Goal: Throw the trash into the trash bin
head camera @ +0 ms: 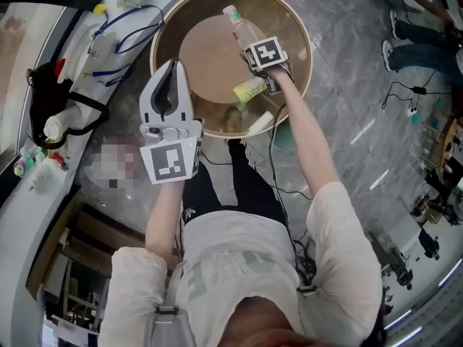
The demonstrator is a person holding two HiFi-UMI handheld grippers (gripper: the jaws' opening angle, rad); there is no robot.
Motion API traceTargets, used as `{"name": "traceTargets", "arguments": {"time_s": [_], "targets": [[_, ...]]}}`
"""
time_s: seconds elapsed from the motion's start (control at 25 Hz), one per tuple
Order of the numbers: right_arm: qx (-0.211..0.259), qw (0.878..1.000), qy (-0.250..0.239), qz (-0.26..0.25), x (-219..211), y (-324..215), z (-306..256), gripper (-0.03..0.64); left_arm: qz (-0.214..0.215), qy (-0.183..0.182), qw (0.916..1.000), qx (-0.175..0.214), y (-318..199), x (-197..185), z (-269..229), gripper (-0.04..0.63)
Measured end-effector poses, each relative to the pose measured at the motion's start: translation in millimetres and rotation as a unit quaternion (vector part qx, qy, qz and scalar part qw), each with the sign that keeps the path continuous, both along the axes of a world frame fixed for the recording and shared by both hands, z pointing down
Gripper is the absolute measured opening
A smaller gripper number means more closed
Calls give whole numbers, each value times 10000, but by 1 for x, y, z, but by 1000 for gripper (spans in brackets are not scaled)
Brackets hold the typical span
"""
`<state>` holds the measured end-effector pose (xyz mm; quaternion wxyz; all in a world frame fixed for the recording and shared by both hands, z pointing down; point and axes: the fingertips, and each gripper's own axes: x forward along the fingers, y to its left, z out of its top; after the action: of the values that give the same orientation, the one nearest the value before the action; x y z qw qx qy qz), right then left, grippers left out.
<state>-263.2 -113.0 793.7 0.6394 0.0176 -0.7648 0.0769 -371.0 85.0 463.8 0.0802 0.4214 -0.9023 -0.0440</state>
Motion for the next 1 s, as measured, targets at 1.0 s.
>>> {"name": "traceTargets", "arguments": {"time_s": [1.0], "targets": [[-523, 7385, -6666, 868, -6, 66, -618, 299, -163, -1877, 9730, 1336, -26, 64, -307, 11]]}}
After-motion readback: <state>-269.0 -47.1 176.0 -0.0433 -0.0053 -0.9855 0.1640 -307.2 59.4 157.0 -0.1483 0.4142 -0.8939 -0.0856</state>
